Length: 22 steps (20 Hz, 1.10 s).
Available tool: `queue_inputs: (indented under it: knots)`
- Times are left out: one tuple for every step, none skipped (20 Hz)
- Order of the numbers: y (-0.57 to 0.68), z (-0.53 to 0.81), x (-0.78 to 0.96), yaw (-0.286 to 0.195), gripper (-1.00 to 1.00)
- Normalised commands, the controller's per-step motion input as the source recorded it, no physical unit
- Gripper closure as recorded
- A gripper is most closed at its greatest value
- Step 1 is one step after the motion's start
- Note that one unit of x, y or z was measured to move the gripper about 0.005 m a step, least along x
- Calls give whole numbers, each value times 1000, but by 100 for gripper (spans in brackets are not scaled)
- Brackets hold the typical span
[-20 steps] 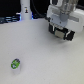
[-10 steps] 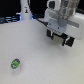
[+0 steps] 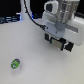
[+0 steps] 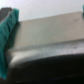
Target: Open the kcup holder, insert the kcup into the holder, and close the kcup holder
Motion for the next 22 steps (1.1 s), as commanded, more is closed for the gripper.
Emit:
queue_inputs:
  knots:
    - [-281, 255, 348, -103, -100]
    - [-319, 301, 365, -131, -100]
    - [-342, 310, 376, -136, -100]
    - [-391, 319, 370, -144, -100]
    - [-437, 330, 367, -154, -100]
    - [-510, 331, 357, -164, -100]
    - [-551, 311, 325, -180, -100]
    - [-578, 298, 310, -189, -100]
    - [-592, 282, 312, -190, -100]
    - [-612, 267, 313, -193, -100]
    - [-632, 245, 309, -191, -100]
    - [-664, 220, 286, -190, -100]
    - [-673, 188, 283, -193, -100]
    - [-669, 170, 290, -198, -100]
    - [-663, 161, 292, -201, -100]
    - [-664, 156, 276, -201, -100]
    - [-673, 141, 256, -202, -100]
    - [-680, 139, 243, -203, -100]
    - [-694, 133, 215, -202, -100]
    - [-708, 117, 186, -199, -100]
    - [-711, 93, 138, -202, -100]
    - [-711, 76, 102, -205, -100]
